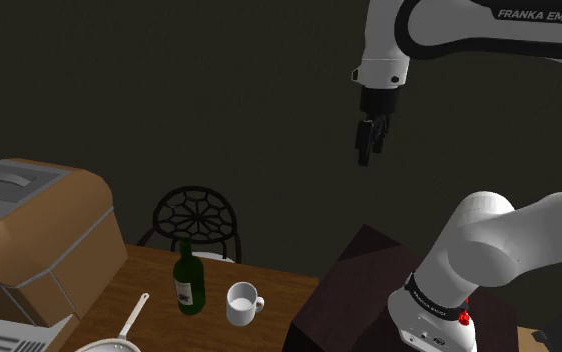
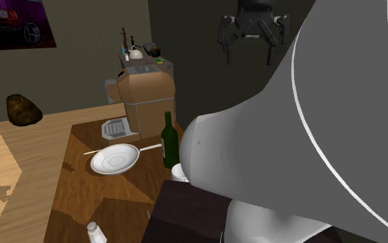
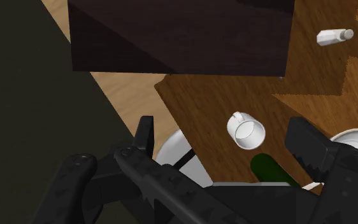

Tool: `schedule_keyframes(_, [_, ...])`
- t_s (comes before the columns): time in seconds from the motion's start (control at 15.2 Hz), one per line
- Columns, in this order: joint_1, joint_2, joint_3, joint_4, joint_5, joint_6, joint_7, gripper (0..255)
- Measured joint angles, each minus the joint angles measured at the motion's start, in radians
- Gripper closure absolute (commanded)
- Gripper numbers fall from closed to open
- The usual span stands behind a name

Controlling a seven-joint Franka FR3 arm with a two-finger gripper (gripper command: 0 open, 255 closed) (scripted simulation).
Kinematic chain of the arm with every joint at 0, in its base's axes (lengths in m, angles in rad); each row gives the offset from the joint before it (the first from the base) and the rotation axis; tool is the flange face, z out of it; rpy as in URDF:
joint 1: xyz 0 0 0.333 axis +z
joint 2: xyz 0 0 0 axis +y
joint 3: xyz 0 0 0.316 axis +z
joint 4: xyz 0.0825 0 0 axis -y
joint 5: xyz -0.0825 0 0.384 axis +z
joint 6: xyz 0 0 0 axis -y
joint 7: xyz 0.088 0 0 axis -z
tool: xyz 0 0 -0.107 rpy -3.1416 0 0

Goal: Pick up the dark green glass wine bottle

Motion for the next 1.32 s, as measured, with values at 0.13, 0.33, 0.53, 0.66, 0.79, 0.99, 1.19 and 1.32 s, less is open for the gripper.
schedule_keyframes(0.13, [0.002,0.006,0.006,-0.007,0.005,0.016,0.006,0])
schedule_keyframes(0.33, [0.015,0.035,0.045,-0.043,0.033,0.101,0.044,0])
schedule_keyframes(0.53, [0.03,0.102,0.093,-0.06,0.063,0.21,0.092,0])
schedule_keyframes(0.66, [0.038,0.142,0.122,-0.069,0.077,0.275,0.119,0])
schedule_keyframes(0.79, [0.044,0.189,0.151,-0.076,0.088,0.346,0.147,0])
schedule_keyframes(0.99, [0.055,0.274,0.201,-0.074,0.1,0.454,0.197,0])
schedule_keyframes(1.19, [0.057,0.371,0.246,-0.052,0.095,0.554,0.248,0])
schedule_keyframes(1.32, [0.055,0.442,0.271,-0.031,0.081,0.618,0.28,0])
